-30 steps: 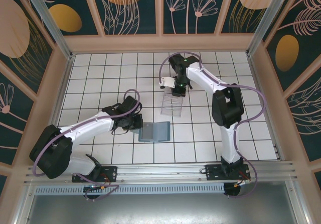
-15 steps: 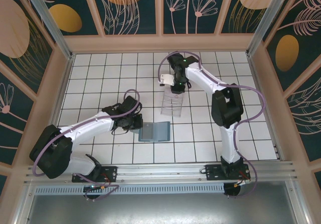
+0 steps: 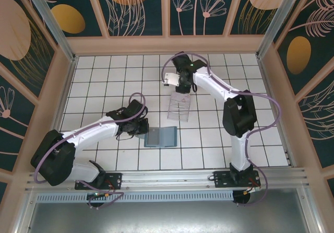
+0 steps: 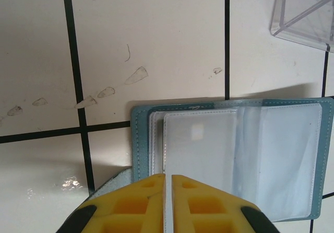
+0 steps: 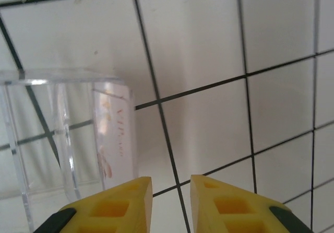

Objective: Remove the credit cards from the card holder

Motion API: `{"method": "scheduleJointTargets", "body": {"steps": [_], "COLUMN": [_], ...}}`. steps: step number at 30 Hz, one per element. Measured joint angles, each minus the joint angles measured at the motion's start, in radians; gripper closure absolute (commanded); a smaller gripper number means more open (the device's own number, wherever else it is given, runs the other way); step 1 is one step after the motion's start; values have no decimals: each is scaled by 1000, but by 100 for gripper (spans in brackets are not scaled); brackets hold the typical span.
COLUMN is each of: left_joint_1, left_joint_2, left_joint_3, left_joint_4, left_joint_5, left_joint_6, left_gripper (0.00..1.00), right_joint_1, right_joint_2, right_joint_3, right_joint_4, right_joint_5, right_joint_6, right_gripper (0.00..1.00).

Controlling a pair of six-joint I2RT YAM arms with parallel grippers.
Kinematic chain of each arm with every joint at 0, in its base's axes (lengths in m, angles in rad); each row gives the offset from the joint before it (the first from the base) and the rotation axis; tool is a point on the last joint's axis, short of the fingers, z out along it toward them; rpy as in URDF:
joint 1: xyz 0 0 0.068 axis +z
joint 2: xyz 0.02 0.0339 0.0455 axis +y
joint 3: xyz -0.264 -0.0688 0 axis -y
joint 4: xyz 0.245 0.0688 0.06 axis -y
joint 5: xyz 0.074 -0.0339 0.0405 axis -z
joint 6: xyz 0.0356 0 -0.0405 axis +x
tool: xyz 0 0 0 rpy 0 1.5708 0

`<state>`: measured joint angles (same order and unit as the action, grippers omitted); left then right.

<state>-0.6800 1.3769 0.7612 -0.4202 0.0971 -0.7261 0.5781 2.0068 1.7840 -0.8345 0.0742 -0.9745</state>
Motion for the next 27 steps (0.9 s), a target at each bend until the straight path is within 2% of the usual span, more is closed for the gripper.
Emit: {"method": "scheduleJointTargets", "body": {"steps": [4,9,18,27], "left_joint_1": [0,0,0,17], "left_joint_2": [0,0,2,17], "left_joint_3": [-6,-10,-10,-13], "left_joint_4": [19,30,36,84], "left_joint_5": [10,17,-7,-24], "left_joint_6": [-1,-3,-3,-3], "left_gripper": [87,87,85,83], "right_joint_1": [0,27,153,296], "right_joint_2": [-19,-71,-132,-192], "right_joint_3": [-5,-109,-262,-383], "right_joint_4": [32,107,191,202], "right_joint_5": [-14,-14,9,-5], "right_joint_6": [120,336,848,1229], "right_gripper": [71,73,81,81]}}
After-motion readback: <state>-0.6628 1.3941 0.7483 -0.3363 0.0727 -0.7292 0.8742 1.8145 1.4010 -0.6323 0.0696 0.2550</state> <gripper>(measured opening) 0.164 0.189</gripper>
